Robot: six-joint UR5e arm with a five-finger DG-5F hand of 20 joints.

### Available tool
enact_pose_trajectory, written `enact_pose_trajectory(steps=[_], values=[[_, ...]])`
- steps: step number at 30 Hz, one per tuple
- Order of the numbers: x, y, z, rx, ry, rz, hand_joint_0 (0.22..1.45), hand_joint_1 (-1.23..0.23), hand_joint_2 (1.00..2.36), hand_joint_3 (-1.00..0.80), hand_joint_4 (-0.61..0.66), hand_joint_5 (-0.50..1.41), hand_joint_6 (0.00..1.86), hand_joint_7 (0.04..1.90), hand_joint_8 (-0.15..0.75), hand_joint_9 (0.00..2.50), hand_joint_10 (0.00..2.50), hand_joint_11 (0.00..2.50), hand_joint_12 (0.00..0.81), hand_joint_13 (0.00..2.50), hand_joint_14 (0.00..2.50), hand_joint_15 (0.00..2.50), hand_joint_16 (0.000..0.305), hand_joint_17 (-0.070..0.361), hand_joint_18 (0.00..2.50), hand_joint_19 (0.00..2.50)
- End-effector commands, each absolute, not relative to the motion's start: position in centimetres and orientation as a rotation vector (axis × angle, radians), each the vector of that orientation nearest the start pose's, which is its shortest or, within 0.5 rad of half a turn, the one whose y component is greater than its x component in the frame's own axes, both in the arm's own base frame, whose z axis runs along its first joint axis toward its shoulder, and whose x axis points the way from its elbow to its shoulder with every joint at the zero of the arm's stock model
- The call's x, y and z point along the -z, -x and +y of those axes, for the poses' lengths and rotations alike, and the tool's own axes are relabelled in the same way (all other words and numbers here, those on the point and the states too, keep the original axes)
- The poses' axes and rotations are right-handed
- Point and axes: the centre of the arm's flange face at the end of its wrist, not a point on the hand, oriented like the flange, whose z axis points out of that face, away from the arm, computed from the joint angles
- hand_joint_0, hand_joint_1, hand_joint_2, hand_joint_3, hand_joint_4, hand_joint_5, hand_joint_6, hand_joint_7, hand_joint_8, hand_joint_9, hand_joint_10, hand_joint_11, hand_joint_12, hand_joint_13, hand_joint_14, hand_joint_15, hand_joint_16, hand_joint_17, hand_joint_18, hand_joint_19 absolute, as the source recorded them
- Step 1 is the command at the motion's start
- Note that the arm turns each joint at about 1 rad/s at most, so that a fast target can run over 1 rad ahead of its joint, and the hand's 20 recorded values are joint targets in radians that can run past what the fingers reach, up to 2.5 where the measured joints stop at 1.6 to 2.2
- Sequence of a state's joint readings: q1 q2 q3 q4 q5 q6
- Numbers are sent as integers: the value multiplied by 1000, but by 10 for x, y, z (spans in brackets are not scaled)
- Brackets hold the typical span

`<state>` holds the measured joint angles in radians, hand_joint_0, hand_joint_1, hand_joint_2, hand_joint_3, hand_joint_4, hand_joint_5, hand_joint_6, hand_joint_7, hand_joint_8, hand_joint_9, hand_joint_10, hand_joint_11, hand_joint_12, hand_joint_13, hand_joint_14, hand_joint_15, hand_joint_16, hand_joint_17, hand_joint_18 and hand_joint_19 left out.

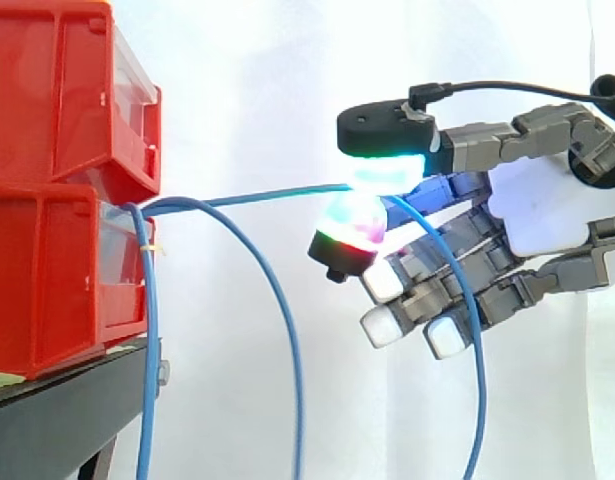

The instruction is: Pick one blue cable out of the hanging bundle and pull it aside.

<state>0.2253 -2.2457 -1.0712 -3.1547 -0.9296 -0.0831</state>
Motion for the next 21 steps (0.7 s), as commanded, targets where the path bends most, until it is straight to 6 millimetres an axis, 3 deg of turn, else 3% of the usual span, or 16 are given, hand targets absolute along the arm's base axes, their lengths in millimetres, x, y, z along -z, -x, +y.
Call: enact_pose_trajectory(steps=[1,16,21], values=[[-313,-736,-29,-692,-1393,1109,525,-712,1013,-302,125,-110,889,1245,288,921,18,514,352,792,21,597,54,122,784,630],[-312,-735,-25,-747,-1436,1073,506,-638,1000,-500,126,-101,884,1220,297,949,16,524,359,822,19,597,55,124,819,647],[-312,-735,-26,-748,-1439,1073,550,-571,1002,-477,127,-96,880,1238,290,974,17,520,338,839,21,596,52,117,834,657]])
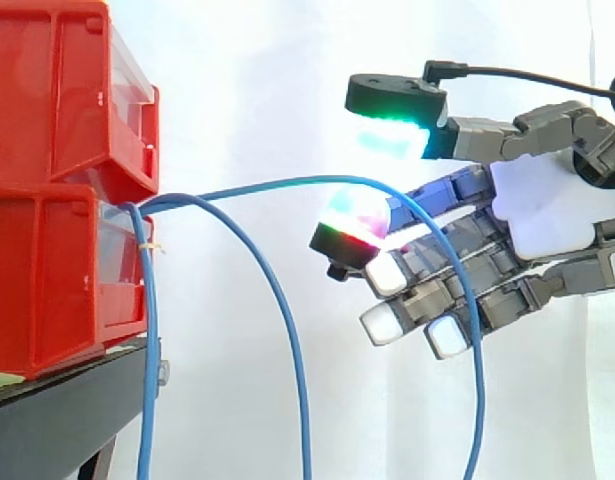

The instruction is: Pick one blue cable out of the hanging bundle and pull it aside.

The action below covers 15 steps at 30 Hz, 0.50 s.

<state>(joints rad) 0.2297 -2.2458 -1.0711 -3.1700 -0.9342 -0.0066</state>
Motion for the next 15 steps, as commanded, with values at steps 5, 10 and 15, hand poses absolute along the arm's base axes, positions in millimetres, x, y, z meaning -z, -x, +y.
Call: enact_pose_trajectory(steps=[5,10,15], values=[[-312,-735,-24,-748,-1439,1075,581,-527,1013,-341,122,-87,876,1223,284,1002,15,513,339,847,20,609,51,114,828,680],[-312,-735,-24,-748,-1439,1075,574,-608,1017,-184,114,-72,868,1202,317,1034,16,518,362,891,20,596,56,126,902,639],[-312,-735,-24,-749,-1438,1074,570,-689,1014,-82,104,-62,872,1254,331,1113,14,594,383,986,19,658,61,136,1001,587]])
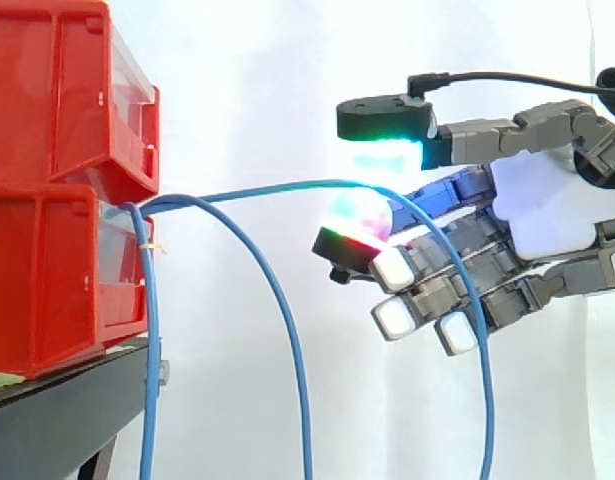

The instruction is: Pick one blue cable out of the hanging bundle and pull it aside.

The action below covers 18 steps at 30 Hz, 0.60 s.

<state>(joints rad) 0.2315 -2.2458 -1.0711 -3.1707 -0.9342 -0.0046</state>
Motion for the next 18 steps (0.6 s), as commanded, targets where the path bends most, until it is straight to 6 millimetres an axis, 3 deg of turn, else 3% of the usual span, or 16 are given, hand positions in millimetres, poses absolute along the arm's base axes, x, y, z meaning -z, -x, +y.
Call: enact_pose_trajectory(steps=[1,18], values=[[-312,-735,-24,-748,-1439,1075,572,-705,1013,-66,98,-57,874,1258,333,1157,16,631,385,1023,20,685,61,136,1031,578],[-311,-735,-14,-865,-1524,991,594,-650,1001,-35,68,-34,848,1254,335,1174,12,557,401,1004,19,680,61,138,1027,542]])
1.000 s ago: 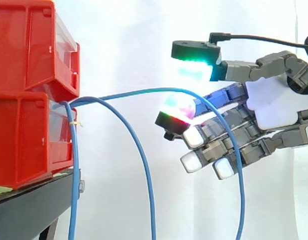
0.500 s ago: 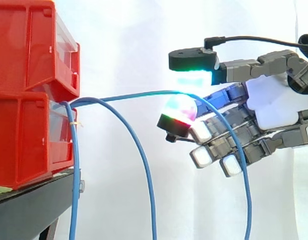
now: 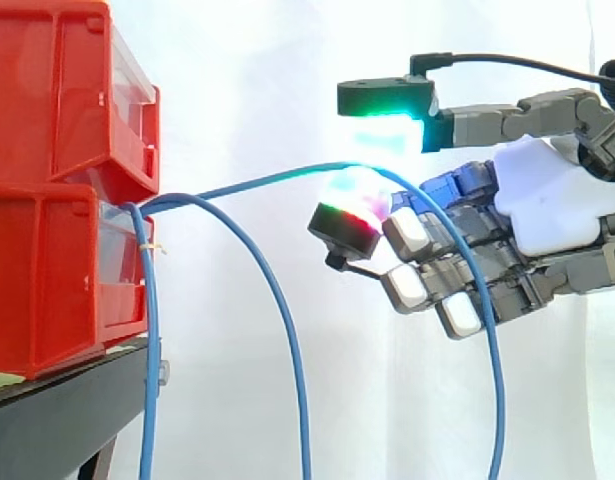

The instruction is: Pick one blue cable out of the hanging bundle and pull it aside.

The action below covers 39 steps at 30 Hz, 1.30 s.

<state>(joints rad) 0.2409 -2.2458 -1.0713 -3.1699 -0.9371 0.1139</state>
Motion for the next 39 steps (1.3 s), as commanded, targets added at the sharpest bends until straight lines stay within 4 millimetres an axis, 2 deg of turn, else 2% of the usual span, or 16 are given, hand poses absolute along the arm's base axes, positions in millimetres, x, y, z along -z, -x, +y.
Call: enact_pose_trajectory(steps=[1,9,11,15,23,39], values=[[-311,-735,-14,-866,-1524,992,594,-649,1001,-37,70,-34,847,1246,335,1159,15,545,401,995,19,676,61,137,1009,547],[-309,-737,-1,-917,-1521,1032,580,-619,1068,-53,65,-30,838,1255,334,1129,11,527,405,962,16,668,61,138,975,543],[-292,-733,12,-956,-1534,1072,578,-614,1078,-56,65,-30,838,1244,336,1123,11,513,404,955,18,662,61,138,971,544],[-277,-731,19,-986,-1526,1069,574,-607,1094,-61,70,-30,836,1254,340,1111,11,523,405,946,18,658,61,138,968,543],[-259,-730,23,-1025,-1503,1042,570,-599,1117,-71,70,-29,833,1254,341,1111,11,515,410,948,16,667,62,139,966,545],[-257,-729,22,-1024,-1503,1041,570,-596,1115,-73,76,-29,830,1253,348,1120,14,523,416,970,16,681,63,141,986,563]])
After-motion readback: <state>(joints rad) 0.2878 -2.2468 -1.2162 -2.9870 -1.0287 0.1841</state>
